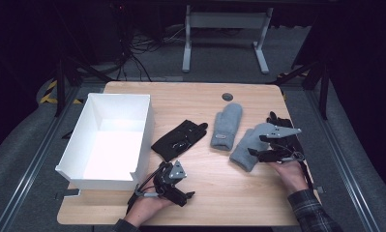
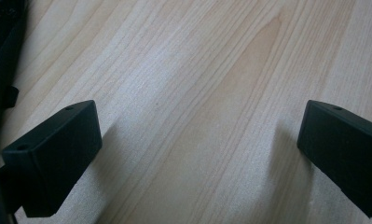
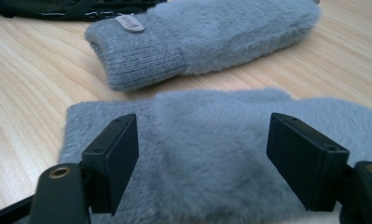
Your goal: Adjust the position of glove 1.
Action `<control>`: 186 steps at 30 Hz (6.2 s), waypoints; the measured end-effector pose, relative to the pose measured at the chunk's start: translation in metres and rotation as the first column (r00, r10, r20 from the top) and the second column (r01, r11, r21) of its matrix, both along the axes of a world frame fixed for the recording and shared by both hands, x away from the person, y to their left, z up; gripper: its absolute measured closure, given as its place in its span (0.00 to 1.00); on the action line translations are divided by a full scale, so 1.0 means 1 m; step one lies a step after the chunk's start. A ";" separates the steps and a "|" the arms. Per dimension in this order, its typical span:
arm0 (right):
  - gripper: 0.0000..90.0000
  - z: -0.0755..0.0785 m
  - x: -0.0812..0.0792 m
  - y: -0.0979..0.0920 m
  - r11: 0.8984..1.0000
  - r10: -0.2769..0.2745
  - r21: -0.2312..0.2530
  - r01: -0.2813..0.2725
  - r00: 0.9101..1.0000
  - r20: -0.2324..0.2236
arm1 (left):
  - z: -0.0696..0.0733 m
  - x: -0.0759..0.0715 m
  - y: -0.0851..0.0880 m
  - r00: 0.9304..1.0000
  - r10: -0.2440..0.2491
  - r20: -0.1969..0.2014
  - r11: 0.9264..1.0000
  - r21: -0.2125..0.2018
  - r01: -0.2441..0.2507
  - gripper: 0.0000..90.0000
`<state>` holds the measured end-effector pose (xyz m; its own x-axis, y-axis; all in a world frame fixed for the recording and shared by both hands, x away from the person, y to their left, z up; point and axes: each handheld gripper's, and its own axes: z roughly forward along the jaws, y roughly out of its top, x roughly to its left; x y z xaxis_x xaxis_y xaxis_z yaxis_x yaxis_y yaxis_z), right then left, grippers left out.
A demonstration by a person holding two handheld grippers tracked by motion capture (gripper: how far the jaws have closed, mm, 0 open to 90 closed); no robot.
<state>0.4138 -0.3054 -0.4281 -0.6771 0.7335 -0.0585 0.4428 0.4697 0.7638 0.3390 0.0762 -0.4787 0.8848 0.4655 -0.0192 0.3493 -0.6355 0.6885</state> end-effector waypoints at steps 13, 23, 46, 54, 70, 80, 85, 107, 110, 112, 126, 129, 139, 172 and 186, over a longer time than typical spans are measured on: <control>0.54 -0.021 0.018 -0.004 1.000 0.017 0.021 -0.015 0.994 -0.111 | 0.000 0.000 0.000 1.000 0.000 -0.003 1.000 0.000 0.000 0.00; 0.92 -0.020 0.013 -0.003 0.999 0.049 0.003 -0.049 0.995 -0.089 | 0.000 -0.001 0.000 1.000 0.001 -0.002 1.000 0.001 -0.001 0.00; 0.95 0.003 -0.051 0.043 0.983 0.167 0.090 -0.158 0.981 -0.098 | 0.000 -0.001 0.001 1.000 0.000 -0.002 1.000 0.000 0.000 0.00; 0.85 -0.008 -0.065 0.063 0.978 0.205 0.065 -0.198 0.970 -0.133 | 0.000 -0.001 0.000 1.000 0.000 -0.002 1.000 0.000 0.000 0.00; 1.00 0.014 -0.015 0.026 0.998 0.066 0.024 -0.065 0.997 -0.032 | 0.000 -0.001 0.000 1.000 0.000 -0.002 1.000 0.000 0.000 0.00; 1.00 -0.009 0.019 0.022 0.997 0.049 -0.054 -0.055 0.993 -0.107 | 0.000 -0.001 0.000 1.000 -0.001 -0.001 1.000 0.000 0.001 0.00; 1.00 -0.012 0.008 0.012 0.996 0.039 -0.070 -0.048 0.991 -0.129 | 0.000 -0.001 0.001 1.000 -0.001 -0.001 1.000 0.001 0.001 0.00; 1.00 0.008 -0.076 0.010 0.976 0.219 0.005 -0.220 0.972 -0.088 | 0.000 -0.001 0.000 1.000 -0.002 -0.002 1.000 0.000 0.002 0.00; 1.00 0.006 -0.082 0.021 0.965 0.262 0.021 -0.261 0.960 -0.097 | 0.000 -0.001 0.000 1.000 -0.002 -0.002 1.000 -0.001 0.002 0.00; 1.00 0.002 -0.083 0.031 0.957 0.291 0.018 -0.291 0.950 -0.111 | 0.000 -0.001 0.000 1.000 -0.002 -0.002 1.000 -0.001 0.002 0.00; 1.00 -0.021 -0.077 0.072 0.951 0.300 -0.020 -0.308 0.939 -0.169 | 0.000 -0.001 0.000 1.000 -0.002 -0.002 1.000 0.000 0.002 0.00; 1.00 -0.021 -0.075 0.083 0.951 0.299 -0.029 -0.307 0.941 -0.161 | 0.000 -0.001 0.000 1.000 -0.002 -0.003 1.000 0.000 0.002 0.00; 0.87 -0.010 -0.076 0.082 0.957 0.289 0.013 -0.290 0.951 -0.111 | 0.000 -0.001 0.000 1.000 -0.001 -0.003 1.000 0.000 0.001 0.00; 0.20 -0.033 -0.081 -0.003 0.998 0.060 -0.002 -0.060 0.995 -0.077 | 0.050 0.050 -0.024 0.993 0.103 -0.050 0.991 -0.078 -0.106 0.18; 0.17 -0.040 -0.081 -0.001 0.998 0.051 -0.024 -0.053 0.996 -0.073 | 0.054 0.091 -0.060 0.992 0.129 -0.004 0.990 -0.065 -0.129 0.56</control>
<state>0.3332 -0.3067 -0.4682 -0.7173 0.6963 -0.0264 0.4712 0.5126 0.7178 0.4295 0.0167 -0.4246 0.8174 0.5736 -0.0529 0.4255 -0.5394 0.7266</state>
